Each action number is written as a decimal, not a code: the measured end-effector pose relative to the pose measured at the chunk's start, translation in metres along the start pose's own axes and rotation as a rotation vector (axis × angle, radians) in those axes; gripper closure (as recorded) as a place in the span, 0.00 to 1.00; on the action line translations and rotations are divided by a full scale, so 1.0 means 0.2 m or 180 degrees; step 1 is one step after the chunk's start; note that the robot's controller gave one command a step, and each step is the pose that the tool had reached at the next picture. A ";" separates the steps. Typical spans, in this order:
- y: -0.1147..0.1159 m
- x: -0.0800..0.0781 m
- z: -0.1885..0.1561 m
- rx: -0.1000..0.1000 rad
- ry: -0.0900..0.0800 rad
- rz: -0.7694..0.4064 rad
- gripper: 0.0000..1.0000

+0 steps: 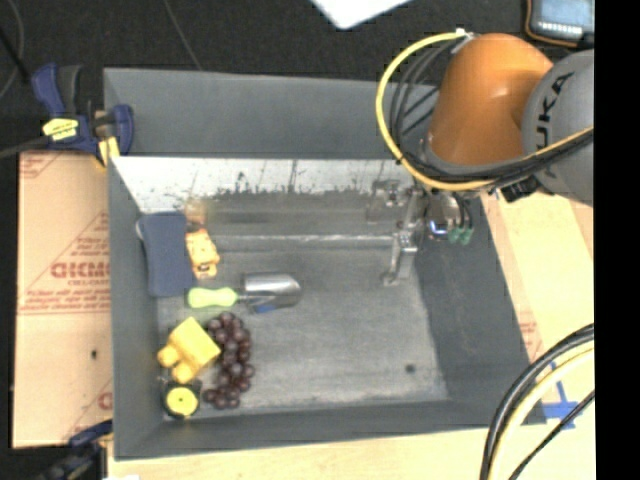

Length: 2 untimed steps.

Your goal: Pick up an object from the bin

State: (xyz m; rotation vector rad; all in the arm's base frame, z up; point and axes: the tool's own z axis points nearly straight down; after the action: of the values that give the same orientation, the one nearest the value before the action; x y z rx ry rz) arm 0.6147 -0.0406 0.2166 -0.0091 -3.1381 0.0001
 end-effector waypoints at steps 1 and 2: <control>0.00 0.00 -0.02 0.0002 -0.0024 -0.0001 0.00; 0.18 -0.12 0.14 0.0007 -0.0047 0.0094 0.00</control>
Offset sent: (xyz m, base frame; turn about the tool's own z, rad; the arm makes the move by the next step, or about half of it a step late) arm 0.0364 0.0729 -0.0626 0.0440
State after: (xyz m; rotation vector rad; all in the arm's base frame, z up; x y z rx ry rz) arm 0.6388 -0.0043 0.1892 -0.0558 -3.1523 0.0038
